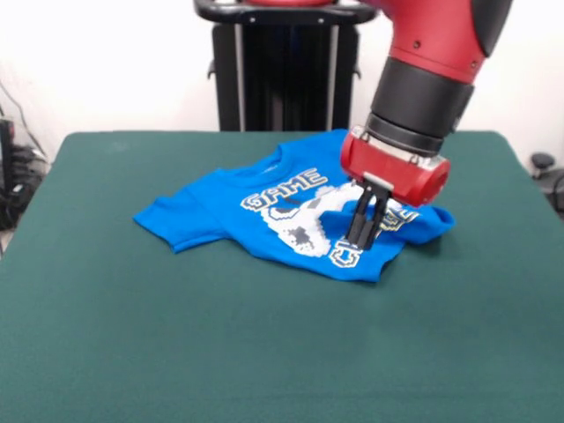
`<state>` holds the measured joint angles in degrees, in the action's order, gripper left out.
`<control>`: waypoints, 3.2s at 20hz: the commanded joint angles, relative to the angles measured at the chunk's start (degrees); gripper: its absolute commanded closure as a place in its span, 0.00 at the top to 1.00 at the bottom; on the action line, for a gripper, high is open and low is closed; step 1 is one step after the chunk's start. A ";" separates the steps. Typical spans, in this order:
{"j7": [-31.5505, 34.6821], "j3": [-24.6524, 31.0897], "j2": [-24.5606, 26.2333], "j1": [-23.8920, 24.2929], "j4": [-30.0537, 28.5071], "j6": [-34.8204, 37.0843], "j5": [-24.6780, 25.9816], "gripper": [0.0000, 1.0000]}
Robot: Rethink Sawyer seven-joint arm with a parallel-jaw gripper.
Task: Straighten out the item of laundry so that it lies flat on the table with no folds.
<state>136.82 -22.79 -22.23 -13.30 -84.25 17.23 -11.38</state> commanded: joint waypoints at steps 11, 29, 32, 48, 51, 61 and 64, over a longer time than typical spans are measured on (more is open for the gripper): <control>6.27 14.68 4.66 4.28 -7.49 -0.85 -0.51 0.00; 10.80 10.67 14.30 0.65 -3.20 -7.21 -2.39 0.00; 12.72 7.33 15.83 -2.10 -1.98 -5.91 -4.53 0.00; 15.91 -15.51 27.25 -17.39 0.66 -14.29 -16.69 0.00; 15.55 -18.43 30.99 -18.66 1.51 -16.44 -20.22 0.00; 11.50 -20.58 37.33 -16.92 1.13 -31.14 -28.13 0.00; 9.82 -21.29 39.14 -17.16 1.69 -32.74 -31.26 0.00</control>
<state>136.82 -45.54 10.54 -31.89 -83.19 -12.12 -36.35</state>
